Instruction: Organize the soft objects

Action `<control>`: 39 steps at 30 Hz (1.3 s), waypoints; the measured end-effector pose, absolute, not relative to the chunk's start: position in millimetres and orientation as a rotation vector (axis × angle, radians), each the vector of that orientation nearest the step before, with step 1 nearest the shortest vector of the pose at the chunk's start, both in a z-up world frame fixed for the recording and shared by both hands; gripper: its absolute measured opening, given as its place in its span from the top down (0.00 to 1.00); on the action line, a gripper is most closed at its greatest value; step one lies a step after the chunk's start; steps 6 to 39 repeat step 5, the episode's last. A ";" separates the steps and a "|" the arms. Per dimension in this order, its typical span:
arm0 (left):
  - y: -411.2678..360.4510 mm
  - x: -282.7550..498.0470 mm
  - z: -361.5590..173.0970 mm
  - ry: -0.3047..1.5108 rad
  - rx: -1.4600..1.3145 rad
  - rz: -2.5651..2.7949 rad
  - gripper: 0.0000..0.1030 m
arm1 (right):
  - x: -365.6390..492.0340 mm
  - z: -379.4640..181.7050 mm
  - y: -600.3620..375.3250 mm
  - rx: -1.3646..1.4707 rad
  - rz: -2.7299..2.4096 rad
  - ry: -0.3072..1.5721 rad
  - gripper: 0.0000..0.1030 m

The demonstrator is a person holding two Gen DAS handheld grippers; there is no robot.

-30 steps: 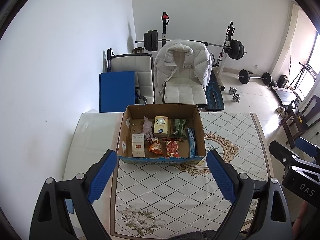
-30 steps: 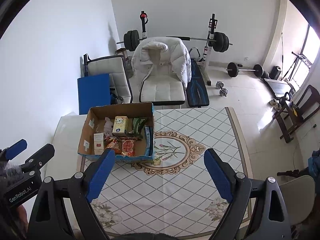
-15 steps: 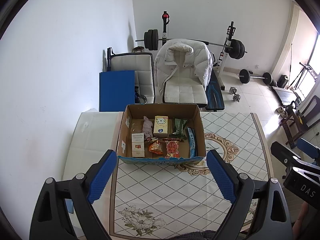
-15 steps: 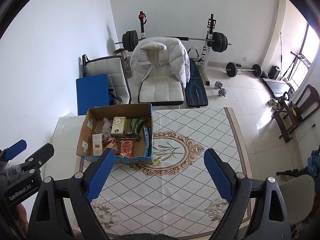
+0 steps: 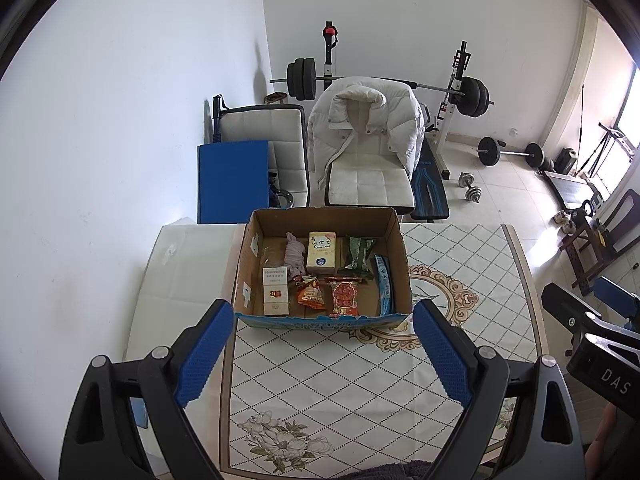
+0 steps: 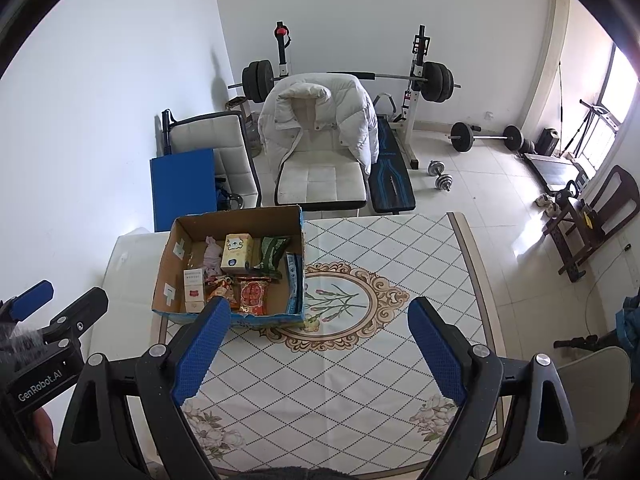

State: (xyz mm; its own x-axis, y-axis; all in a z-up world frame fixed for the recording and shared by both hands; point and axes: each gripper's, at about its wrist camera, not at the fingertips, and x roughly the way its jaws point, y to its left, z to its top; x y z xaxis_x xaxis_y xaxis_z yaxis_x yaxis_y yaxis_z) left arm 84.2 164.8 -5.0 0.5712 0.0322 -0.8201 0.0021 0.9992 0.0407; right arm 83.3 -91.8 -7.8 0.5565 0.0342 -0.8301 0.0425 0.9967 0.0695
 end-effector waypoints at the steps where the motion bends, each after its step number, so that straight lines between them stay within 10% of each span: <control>1: 164.8 84.1 -4.9 0.961 0.039 0.018 0.11 | 83.8 -8.0 -91.4 0.083 -0.007 0.981 0.10; 39: 164.2 86.6 -5.4 0.960 0.041 0.021 0.11 | 83.9 -8.4 -91.5 0.086 -0.015 0.980 0.10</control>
